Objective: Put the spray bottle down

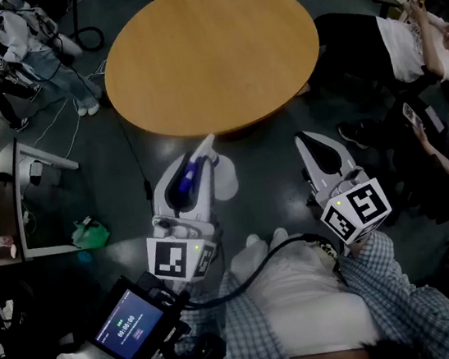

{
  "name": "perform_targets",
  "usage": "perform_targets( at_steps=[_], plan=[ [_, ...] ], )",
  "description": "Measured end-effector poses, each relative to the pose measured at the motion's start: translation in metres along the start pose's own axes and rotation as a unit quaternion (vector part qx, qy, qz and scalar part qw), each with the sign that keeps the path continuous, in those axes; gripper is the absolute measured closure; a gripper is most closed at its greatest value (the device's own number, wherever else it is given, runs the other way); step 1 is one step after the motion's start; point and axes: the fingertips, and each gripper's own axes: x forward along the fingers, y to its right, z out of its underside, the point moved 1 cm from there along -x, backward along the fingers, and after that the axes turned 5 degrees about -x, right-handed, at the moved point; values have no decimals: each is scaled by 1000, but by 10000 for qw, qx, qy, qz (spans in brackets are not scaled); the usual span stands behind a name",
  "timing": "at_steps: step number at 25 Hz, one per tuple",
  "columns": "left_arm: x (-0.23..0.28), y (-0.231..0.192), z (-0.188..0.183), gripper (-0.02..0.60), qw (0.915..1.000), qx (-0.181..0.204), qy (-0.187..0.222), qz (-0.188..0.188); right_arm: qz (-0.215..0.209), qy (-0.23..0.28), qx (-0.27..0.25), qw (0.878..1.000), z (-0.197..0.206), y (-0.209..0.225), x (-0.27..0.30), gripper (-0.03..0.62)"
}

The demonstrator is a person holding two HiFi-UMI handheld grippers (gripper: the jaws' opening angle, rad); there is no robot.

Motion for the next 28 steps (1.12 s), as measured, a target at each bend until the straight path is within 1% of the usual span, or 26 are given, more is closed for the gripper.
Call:
perform_targets(
  at_steps=[5, 10, 14, 18, 20, 23, 25, 28],
  plan=[
    [3, 1, -1, 479, 10000, -17, -24, -20, 0, -20, 5, 10000, -2, 4, 1, 589],
    [3, 0, -3, 479, 10000, -12, 2, -67, 43, -1, 140, 9999, -3, 7, 1, 589],
    [5, -7, -5, 479, 9999, 2, 16, -141, -2, -5, 161, 9999, -2, 8, 7, 589],
    [0, -20, 2, 479, 9992, -191, 143, -308, -95, -8, 164, 9998, -4, 7, 14, 589],
    [2, -16, 0, 479, 9994, -97, 124, -313, -139, -6, 162, 9998, -7, 10, 13, 589],
    [6, 7, -1, 479, 9995, 141, 64, -268, -171, 23, 171, 9997, -6, 22, -6, 589],
    [5, 19, 1, 479, 9993, 184, 105, -301, -183, 46, 179, 9997, -2, 28, -20, 589],
    [2, 20, 3, 479, 9990, 196, 142, -377, -209, 29, 163, 9996, 3, 30, -27, 589]
  ],
)
